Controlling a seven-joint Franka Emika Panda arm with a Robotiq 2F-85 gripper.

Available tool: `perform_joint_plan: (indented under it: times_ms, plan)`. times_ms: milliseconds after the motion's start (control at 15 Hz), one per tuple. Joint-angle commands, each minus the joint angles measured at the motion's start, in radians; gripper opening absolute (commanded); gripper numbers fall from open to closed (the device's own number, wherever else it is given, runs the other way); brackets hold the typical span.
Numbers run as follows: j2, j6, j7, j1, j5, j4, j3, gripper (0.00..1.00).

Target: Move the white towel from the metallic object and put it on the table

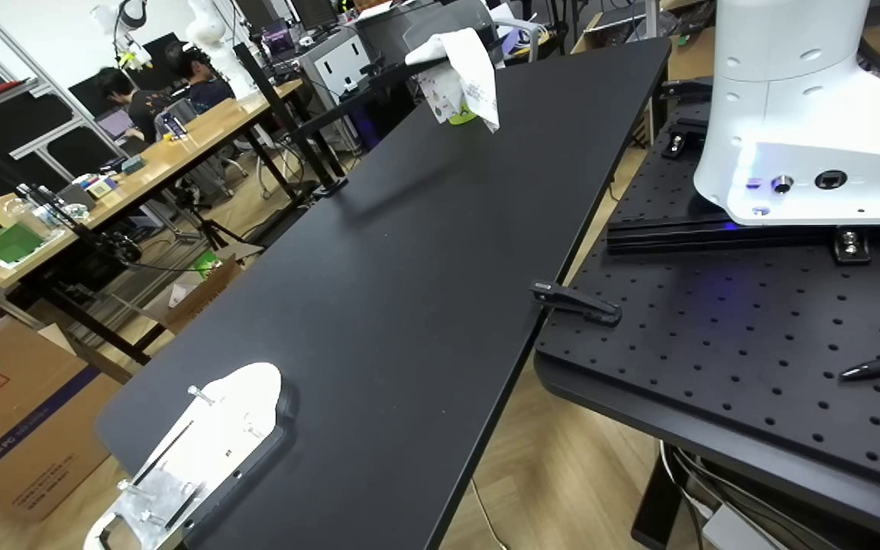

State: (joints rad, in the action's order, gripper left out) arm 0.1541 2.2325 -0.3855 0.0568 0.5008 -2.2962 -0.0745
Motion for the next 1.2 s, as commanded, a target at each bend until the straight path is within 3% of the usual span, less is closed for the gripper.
perform_joint_plan:
  times_ms: [0, 800, 867, 1133]
  plan:
    - [-0.065, 0.047, -0.025, -0.001, 0.007, 0.01, 0.003, 1.0]
    - [-0.188, 0.054, -0.151, -0.008, -0.042, 0.027, 0.021, 1.0]
    - [-0.183, 0.057, -0.156, -0.009, -0.049, 0.021, 0.025, 0.78]
    - [-0.164, 0.056, -0.171, -0.014, -0.072, 0.014, 0.037, 0.53]
